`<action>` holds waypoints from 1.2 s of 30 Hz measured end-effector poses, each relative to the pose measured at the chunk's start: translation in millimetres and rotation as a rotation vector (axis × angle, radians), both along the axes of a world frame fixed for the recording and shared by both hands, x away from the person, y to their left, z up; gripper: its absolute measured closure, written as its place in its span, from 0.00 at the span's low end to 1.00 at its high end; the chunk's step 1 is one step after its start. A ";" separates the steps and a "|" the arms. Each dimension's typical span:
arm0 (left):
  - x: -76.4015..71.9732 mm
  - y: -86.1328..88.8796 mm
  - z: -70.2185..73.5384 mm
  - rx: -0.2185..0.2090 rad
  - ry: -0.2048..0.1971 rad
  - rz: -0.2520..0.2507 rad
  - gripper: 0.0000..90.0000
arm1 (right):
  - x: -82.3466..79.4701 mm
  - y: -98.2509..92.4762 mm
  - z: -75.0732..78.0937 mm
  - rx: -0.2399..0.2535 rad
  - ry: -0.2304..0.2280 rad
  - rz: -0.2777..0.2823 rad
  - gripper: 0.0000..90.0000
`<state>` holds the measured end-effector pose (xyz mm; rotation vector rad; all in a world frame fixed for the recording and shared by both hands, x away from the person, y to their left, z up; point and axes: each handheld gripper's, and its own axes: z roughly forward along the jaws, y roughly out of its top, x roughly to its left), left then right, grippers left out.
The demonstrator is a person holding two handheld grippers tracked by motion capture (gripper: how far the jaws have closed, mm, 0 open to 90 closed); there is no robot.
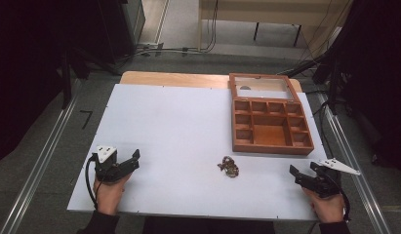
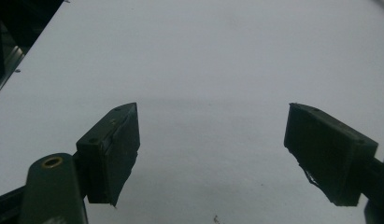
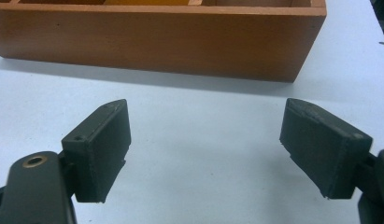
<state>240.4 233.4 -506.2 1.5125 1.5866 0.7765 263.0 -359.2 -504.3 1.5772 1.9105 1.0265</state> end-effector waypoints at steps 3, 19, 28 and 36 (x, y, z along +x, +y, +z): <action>-0.1 -0.2 -0.1 0.001 0.000 -0.002 0.21 | -0.3 0.9 0.3 -0.003 -0.002 0.004 0.16; -0.4 -2.7 -0.4 -0.004 0.002 -0.014 0.21 | -1.3 9.9 1.4 -0.003 -0.006 0.029 0.16; -0.4 -3.6 -0.6 -0.006 0.003 -0.020 0.21 | -1.3 22.2 1.9 -0.014 -0.009 0.063 0.16; -0.5 -4.0 -0.1 -0.004 0.005 -0.017 0.20 | -0.8 32.0 0.6 -0.027 -0.006 0.093 0.16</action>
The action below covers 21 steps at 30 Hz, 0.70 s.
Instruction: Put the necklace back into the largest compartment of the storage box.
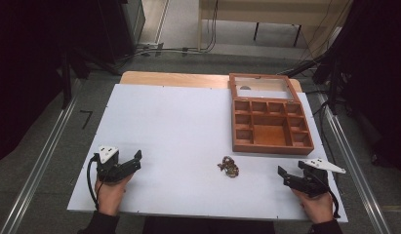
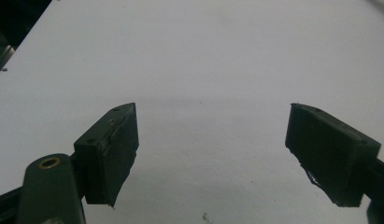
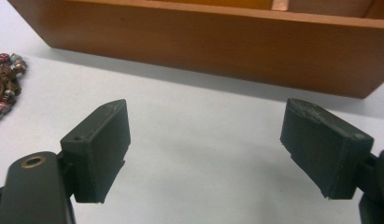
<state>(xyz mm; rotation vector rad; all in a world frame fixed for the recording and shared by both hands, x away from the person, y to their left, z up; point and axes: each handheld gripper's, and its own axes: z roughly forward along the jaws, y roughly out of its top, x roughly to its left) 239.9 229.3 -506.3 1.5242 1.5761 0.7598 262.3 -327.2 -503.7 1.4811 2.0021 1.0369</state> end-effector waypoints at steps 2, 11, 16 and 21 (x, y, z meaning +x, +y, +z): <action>0.1 -0.1 -0.3 -0.001 0.000 -0.001 0.20 | 0.3 2.6 -0.7 -0.002 0.002 0.008 0.16; 0.6 0.8 -0.2 -0.001 0.004 0.007 0.18 | 1.6 11.4 -0.2 -0.008 0.000 0.032 0.14; 0.7 0.7 -0.3 -0.002 0.005 0.006 0.18 | 2.5 17.3 0.7 -0.008 -0.003 0.046 0.13; 0.7 0.8 -0.1 -0.003 0.005 0.009 0.17 | 2.9 23.7 1.0 -0.010 -0.003 0.059 0.13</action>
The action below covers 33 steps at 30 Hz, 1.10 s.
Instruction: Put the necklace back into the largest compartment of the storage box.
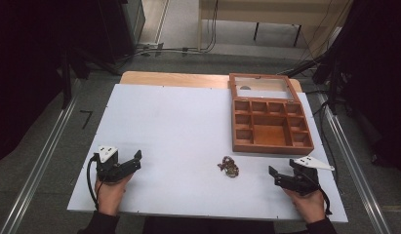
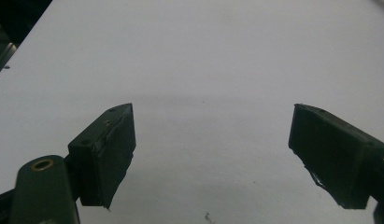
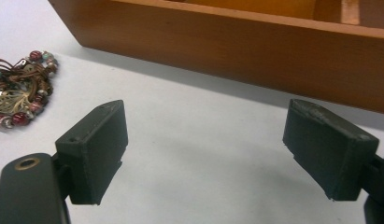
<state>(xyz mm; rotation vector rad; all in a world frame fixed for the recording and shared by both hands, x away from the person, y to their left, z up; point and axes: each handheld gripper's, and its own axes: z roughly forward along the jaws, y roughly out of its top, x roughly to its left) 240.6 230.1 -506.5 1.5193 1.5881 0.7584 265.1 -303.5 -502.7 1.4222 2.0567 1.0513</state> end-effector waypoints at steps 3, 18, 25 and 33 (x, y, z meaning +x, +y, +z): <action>0.0 -0.2 -0.1 0.003 0.001 -0.002 0.17 | -0.2 2.8 0.3 0.001 -0.003 0.006 0.13; 0.2 -0.4 -0.3 0.003 0.003 -0.004 0.17 | 1.4 13.7 0.2 0.007 0.003 0.033 0.10; 0.3 -0.7 -0.2 0.002 0.004 -0.008 0.17 | 1.9 20.4 0.1 0.009 0.001 0.049 0.10; 0.7 -1.4 -0.6 0.001 0.006 -0.011 0.17 | 2.9 29.1 0.0 0.004 -0.001 0.068 0.10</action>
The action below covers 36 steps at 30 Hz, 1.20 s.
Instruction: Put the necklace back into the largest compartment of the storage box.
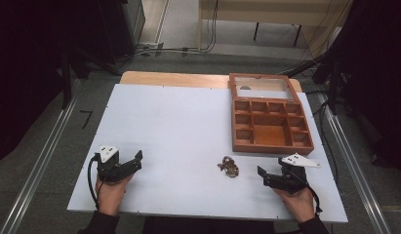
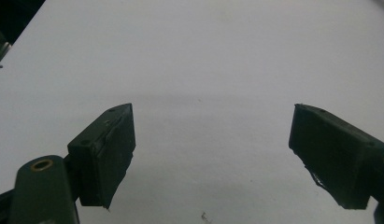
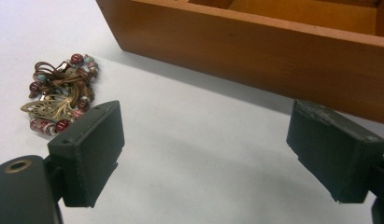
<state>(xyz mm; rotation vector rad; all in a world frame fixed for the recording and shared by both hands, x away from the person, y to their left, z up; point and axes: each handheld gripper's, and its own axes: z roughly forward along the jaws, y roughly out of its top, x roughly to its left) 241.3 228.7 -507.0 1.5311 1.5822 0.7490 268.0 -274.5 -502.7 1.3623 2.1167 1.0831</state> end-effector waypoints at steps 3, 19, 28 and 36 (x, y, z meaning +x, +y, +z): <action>0.3 0.0 -0.3 0.001 0.000 0.000 0.17 | 0.6 3.3 -0.4 0.000 0.002 0.010 0.10; 0.4 -0.5 0.0 -0.001 0.002 0.000 0.17 | 2.8 16.4 0.2 -0.002 -0.006 0.039 0.11; 0.7 -0.8 -0.3 -0.001 0.003 0.001 0.17 | 5.0 27.5 -0.8 -0.010 -0.007 0.067 0.12; 0.6 -1.1 -0.2 -0.002 0.002 0.001 0.17 | 6.9 36.6 -0.9 -0.009 -0.010 0.086 0.13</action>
